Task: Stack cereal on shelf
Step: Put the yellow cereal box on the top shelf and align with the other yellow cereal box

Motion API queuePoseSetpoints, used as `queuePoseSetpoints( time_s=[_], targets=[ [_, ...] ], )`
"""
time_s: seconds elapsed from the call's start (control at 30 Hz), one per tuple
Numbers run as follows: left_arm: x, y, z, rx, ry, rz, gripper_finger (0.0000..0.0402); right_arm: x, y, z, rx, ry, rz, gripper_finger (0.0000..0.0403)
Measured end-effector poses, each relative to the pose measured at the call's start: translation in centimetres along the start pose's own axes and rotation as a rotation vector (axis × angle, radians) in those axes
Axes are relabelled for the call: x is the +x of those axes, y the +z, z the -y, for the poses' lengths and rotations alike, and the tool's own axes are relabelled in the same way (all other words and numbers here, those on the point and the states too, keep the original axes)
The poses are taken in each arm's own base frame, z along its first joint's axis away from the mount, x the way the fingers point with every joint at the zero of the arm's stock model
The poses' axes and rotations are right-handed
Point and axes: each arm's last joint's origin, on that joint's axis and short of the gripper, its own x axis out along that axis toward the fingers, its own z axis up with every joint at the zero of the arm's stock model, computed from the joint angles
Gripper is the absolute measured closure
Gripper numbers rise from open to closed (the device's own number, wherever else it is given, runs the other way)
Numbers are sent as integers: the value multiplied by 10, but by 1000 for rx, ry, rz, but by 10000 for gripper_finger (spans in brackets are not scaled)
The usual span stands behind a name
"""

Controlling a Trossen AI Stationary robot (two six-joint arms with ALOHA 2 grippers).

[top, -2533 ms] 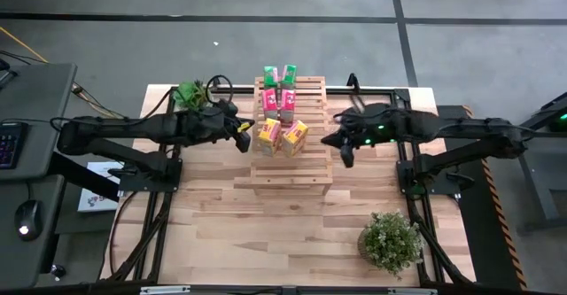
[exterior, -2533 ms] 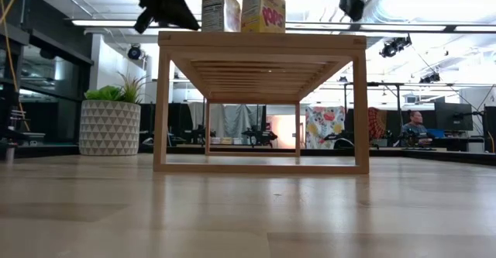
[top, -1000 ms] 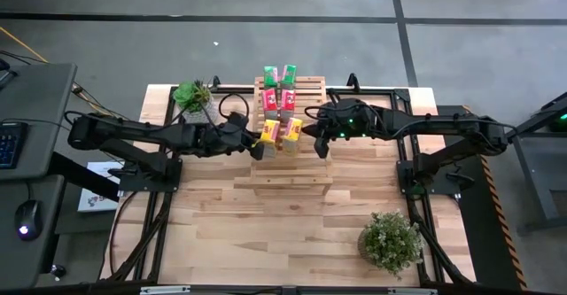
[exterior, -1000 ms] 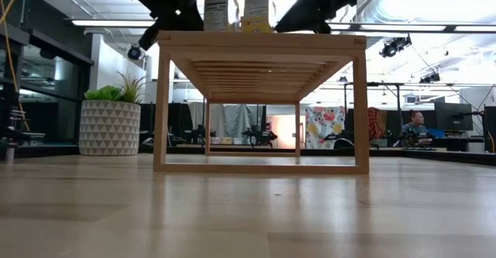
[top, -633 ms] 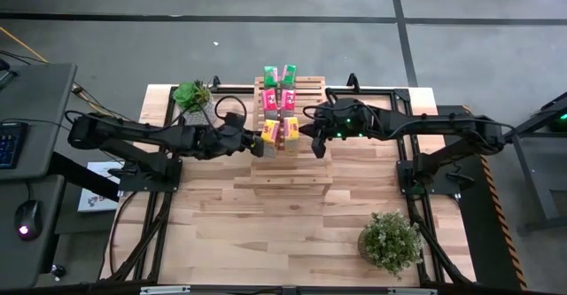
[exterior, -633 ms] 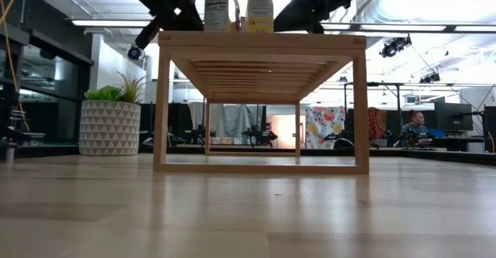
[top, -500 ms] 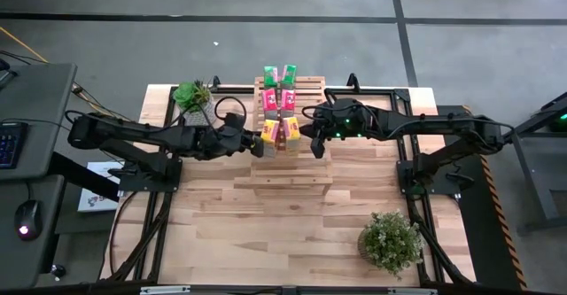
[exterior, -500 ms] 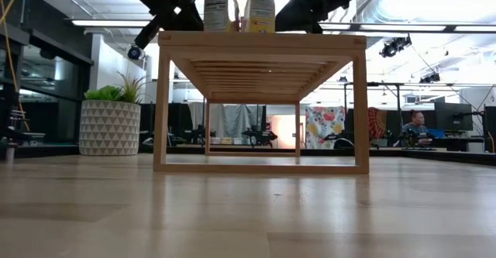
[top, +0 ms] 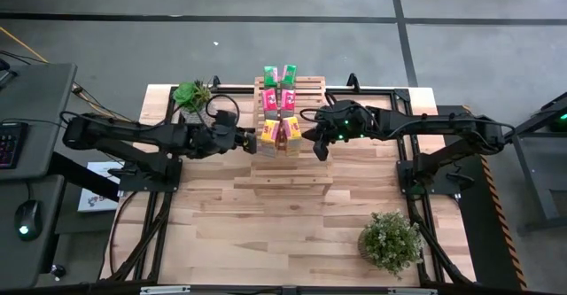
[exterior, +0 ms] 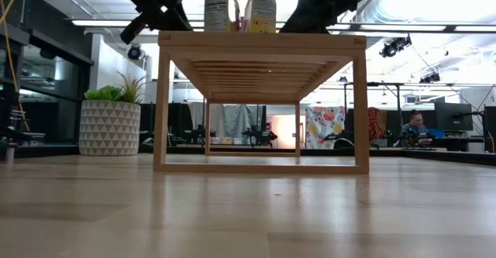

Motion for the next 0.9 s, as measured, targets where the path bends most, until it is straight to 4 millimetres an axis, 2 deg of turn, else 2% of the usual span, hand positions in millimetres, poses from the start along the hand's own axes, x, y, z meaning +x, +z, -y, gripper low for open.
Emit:
queuePoseSetpoints(
  time_s=[0.17, 0.4, 0.9],
  targets=[
    [-5, -2, 3, -1, -33, -16, 401, 0, -2, -8, 18, 53, -9, 403],
    [1, -19, 13, -27, -50, -50, 401, 0, -4, -18, 22, 85, -11, 403],
    [17, -31, 24, -94, -78, -37, 401, 0, -4, -19, 36, 89, -6, 403]
  ],
)
